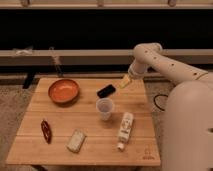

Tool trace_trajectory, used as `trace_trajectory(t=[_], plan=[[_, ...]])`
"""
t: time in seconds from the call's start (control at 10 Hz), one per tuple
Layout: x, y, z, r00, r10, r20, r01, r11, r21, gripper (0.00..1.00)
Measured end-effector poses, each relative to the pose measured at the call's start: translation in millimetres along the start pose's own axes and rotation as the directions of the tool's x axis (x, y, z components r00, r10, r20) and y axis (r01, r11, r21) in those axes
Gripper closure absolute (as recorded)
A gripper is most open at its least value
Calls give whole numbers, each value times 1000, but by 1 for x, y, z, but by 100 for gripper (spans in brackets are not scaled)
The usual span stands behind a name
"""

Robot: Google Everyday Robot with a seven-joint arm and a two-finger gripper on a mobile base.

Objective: Place the ceramic cup in the ceramic bowl

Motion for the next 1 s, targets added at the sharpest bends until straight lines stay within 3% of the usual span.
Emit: trace_trajectory(t=[0.6, 0.7, 1.0], plan=[[53, 102, 0, 986, -158, -53, 158, 987, -18, 20], [62, 124, 7, 978, -196, -74, 195, 981, -21, 20], [62, 144, 31, 966, -237, -102, 236, 972, -19, 20]])
